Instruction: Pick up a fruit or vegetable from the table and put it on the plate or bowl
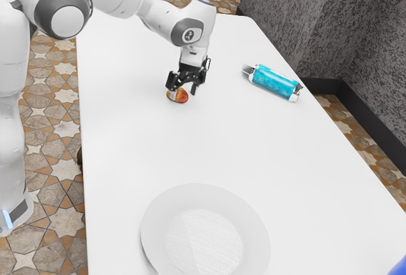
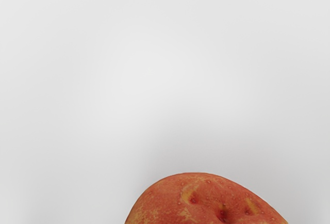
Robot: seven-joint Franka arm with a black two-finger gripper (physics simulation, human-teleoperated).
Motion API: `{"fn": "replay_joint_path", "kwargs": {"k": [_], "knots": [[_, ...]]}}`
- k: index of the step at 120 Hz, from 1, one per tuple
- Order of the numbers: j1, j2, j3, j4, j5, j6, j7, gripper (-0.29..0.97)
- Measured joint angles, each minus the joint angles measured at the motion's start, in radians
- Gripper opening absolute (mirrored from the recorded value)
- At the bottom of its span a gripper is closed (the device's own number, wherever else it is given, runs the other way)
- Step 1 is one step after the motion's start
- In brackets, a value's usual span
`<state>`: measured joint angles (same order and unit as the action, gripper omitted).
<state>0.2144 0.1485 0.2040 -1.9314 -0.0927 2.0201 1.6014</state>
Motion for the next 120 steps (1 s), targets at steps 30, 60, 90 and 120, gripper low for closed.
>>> {"fn": "replay_joint_path", "kwargs": {"k": [30, 60, 90, 120], "knots": [[0.006, 0.005, 0.000, 0.001, -0.003, 0.002, -0.001, 0.60], [0.013, 0.007, 0.005, 0.004, -0.004, 0.006, -0.001, 0.33], [-0.002, -0.055, -0.001, 0.033, -0.013, -0.007, 0.001, 0.32], [-0.211, -0.177, -0.002, 0.032, -0.026, -0.080, 0.001, 0.31]]}}
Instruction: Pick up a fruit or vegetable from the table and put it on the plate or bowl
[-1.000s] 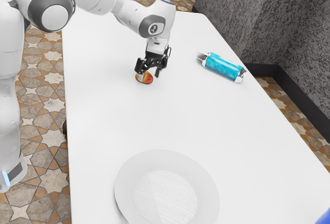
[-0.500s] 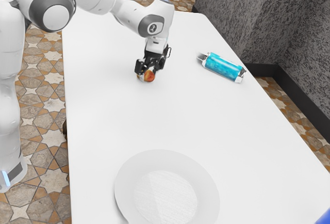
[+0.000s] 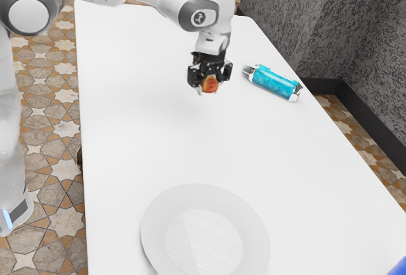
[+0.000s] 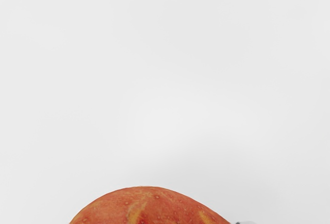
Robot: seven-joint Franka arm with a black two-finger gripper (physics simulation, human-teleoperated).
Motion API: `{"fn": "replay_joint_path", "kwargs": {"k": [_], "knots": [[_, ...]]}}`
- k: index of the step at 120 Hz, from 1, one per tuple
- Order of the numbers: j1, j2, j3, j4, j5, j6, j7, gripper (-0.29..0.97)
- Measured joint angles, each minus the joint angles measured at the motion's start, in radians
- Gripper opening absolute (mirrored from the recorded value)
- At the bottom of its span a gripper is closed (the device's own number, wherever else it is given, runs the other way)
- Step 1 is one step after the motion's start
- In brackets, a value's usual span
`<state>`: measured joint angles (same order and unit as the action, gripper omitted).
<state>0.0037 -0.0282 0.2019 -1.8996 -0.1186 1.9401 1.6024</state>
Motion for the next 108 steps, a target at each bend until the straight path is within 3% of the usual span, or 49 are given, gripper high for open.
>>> {"fn": "replay_joint_path", "kwargs": {"k": [14, 33, 39, 79, 108], "knots": [[-0.172, -0.019, -0.002, -0.009, -0.002, -0.031, -0.002, 0.30], [-0.486, -0.050, -0.067, -0.050, 0.000, -0.056, -0.020, 0.30], [-0.540, -0.051, -0.089, -0.062, 0.001, -0.058, -0.028, 0.29], [-0.497, -0.035, -0.238, -0.070, 0.005, -0.030, -0.084, 0.30], [-0.536, -0.006, -0.257, -0.068, 0.006, -0.003, -0.122, 0.31]]}}
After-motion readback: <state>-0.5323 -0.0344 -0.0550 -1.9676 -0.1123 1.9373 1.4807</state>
